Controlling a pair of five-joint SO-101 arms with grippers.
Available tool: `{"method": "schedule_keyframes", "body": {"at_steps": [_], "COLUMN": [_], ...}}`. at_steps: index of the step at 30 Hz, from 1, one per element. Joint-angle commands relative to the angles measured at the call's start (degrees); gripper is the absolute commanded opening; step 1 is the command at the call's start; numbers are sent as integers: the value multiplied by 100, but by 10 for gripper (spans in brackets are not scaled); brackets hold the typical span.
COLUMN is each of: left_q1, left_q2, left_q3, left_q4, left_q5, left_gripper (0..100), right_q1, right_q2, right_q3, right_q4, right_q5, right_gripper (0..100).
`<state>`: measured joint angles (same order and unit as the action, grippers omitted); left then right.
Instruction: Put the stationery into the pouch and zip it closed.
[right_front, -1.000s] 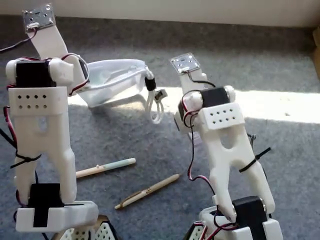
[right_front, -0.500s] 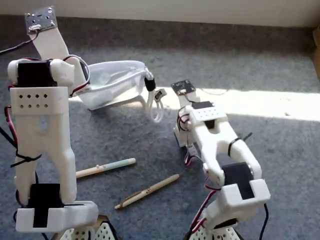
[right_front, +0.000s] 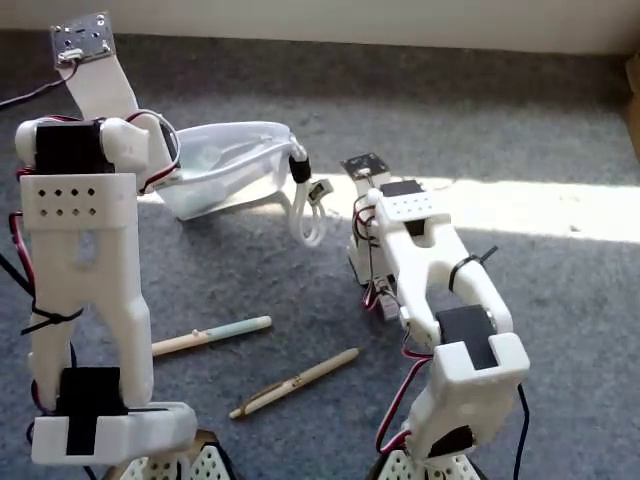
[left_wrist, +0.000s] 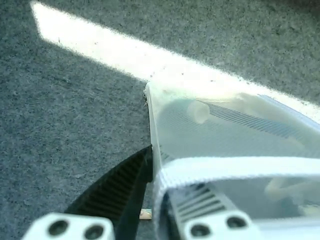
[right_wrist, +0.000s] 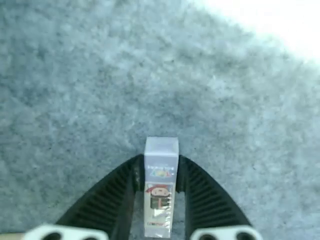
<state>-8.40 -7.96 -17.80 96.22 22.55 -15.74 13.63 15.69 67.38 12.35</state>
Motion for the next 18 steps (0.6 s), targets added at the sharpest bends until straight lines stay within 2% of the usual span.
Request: {"method": "schedule_keyframes", "body": {"at_steps": [1, 8, 18], "left_q1": [84, 84, 84], "left_q2": [-259, -303, -303], "left_q3": [-13, 259, 259], "left_q4": [-105, -149, -123], "left_q5": [-53, -53, -53], "left_gripper": [7, 7, 7], "right_q1": [4, 13, 13], "right_q2": [-84, -382, -2167], "right_q3": [-312, -303, -295], "right_q4": [57, 110, 716], "right_q5": [88, 88, 53], "right_gripper": [19, 5, 5]}}
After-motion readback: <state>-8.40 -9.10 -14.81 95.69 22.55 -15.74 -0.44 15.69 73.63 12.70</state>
